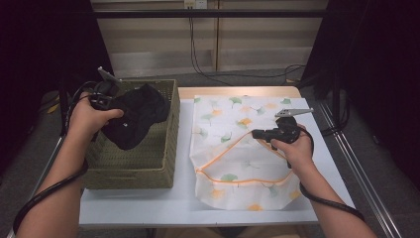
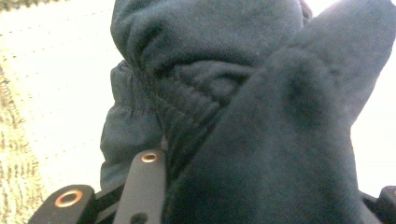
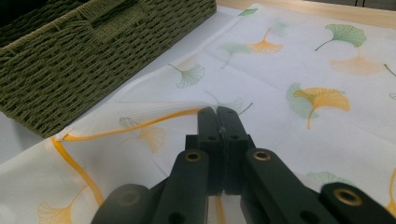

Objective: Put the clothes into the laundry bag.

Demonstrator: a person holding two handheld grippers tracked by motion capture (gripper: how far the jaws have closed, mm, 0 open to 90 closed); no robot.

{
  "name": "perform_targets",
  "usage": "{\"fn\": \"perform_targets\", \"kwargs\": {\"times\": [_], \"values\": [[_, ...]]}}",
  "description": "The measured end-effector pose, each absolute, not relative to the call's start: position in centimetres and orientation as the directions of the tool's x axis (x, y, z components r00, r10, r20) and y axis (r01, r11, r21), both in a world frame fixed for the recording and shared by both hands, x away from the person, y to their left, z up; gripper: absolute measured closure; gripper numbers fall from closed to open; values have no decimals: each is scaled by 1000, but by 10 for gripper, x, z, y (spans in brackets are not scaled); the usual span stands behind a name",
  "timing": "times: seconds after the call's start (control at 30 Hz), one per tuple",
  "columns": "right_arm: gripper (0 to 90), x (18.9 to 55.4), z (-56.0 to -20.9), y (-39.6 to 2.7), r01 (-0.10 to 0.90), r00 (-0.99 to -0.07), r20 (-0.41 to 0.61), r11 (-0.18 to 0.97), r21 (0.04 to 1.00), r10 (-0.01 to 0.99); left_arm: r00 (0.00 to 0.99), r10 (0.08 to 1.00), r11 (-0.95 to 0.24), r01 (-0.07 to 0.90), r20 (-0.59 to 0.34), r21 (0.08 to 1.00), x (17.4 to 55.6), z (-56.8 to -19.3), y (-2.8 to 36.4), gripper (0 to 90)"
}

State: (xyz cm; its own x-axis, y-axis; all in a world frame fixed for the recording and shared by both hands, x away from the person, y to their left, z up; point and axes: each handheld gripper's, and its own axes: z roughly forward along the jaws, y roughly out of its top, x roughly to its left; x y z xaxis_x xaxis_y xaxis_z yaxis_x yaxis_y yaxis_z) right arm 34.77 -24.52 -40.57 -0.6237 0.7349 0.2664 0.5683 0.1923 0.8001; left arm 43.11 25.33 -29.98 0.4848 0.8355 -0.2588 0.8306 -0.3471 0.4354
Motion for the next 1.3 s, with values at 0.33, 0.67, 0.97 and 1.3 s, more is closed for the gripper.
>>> {"fn": "perform_targets", "kwargs": {"times": [0.33, 0.67, 0.97, 1.3], "values": [[900, 348, -406, -246, 567, -622, 265, 191, 801, 737, 525, 813, -385, 810, -253, 443, 428, -279, 238, 635], [900, 348, -407, -246, 570, -621, 267, 190, 799, 737, 529, 811, -384, 804, -251, 454, 428, -271, 242, 636], [900, 347, -407, -246, 572, -618, 270, 187, 799, 739, 531, 808, -377, 799, -255, 468, 425, -261, 248, 635], [900, 349, -410, -246, 567, -616, 267, 181, 804, 741, 594, 755, -429, 768, -278, 476, 417, -258, 229, 636]]}}
